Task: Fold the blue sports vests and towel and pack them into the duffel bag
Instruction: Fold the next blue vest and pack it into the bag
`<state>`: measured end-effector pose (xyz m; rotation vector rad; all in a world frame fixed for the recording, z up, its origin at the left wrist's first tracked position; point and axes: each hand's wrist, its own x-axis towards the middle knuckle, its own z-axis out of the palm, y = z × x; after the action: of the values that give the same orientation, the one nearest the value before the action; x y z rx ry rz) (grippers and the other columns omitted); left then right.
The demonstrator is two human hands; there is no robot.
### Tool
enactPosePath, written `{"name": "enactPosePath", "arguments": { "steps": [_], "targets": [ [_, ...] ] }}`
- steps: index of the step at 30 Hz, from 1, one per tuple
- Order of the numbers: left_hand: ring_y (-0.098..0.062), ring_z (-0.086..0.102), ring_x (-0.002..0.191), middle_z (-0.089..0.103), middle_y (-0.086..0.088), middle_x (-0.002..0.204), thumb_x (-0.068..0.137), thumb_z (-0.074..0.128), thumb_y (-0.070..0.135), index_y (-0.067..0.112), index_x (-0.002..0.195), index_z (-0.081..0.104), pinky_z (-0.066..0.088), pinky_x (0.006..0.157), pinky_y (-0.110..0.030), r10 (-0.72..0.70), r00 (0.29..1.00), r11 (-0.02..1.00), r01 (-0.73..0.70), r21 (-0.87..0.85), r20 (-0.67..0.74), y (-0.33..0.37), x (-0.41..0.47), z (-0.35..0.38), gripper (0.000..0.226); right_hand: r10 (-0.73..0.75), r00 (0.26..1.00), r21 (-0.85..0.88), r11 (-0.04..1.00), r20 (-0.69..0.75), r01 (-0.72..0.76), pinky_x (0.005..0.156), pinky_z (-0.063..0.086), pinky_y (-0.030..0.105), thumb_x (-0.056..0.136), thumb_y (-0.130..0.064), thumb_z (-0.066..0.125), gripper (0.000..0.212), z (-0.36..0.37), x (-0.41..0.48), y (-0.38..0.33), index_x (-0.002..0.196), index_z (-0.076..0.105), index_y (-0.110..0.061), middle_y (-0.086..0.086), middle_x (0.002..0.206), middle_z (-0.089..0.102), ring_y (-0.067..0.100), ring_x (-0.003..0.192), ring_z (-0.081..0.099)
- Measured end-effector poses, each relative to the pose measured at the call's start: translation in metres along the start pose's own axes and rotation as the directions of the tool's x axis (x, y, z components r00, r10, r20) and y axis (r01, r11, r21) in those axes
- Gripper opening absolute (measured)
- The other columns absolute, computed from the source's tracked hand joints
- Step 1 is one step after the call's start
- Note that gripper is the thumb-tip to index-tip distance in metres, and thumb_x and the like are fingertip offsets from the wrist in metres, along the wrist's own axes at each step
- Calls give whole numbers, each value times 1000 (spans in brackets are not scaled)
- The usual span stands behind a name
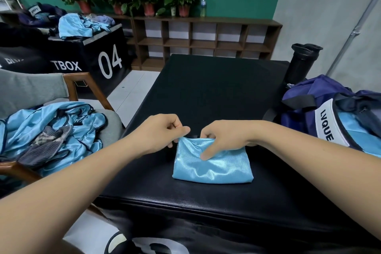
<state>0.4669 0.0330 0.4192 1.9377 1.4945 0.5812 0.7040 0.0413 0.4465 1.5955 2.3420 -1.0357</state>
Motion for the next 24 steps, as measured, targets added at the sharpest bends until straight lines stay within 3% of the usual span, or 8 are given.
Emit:
{"name": "enactPosePath", "arguments": {
  "steps": [5,9,12,19,24],
  "targets": [
    [-8,69,65,77,9,81,101,64,55,21,89,68,52,70,-30,-20,999,1000,19,-21,-26,-2,3,-4,36,-41,997,37,999,60,39,85,64,44,85,-44,88,35,-7,-17,-7,106,70,-22,-5,98,80,17,89,79],
    [-10,70,66,77,7,80,101,65,54,21,88,68,57,78,-35,-9,1000,1000,9,-30,-26,-4,8,-4,35,-63,998,21,998,9,63,75,62,38,86,-43,88,32,-32,-47,-13,103,68,-25,-6,96,80,15,85,78],
    [-12,71,67,77,7,80,101,67,49,22,87,67,60,80,-39,8,1000,1000,-8,-18,-4,-1,12,0,31,-72,995,20,997,-65,74,77,62,41,85,-43,89,32,-59,-80,-12,102,69,-24,-3,99,80,20,88,78],
    [-10,71,67,77,8,81,102,67,44,23,88,66,53,66,-23,70,997,996,-71,49,23,28,21,23,26,-21,970,26,999,-242,28,85,64,53,84,-43,90,34,-125,-163,18,103,70,-24,3,104,80,27,93,79],
    [-10,71,68,76,6,81,102,69,38,20,93,69,51,61,-15,127,992,992,-127,9,28,59,22,41,20,78,922,50,997,-380,-64,77,63,50,85,-35,89,34,-159,-220,62,106,69,-18,5,101,80,30,90,79]
  ]
}}
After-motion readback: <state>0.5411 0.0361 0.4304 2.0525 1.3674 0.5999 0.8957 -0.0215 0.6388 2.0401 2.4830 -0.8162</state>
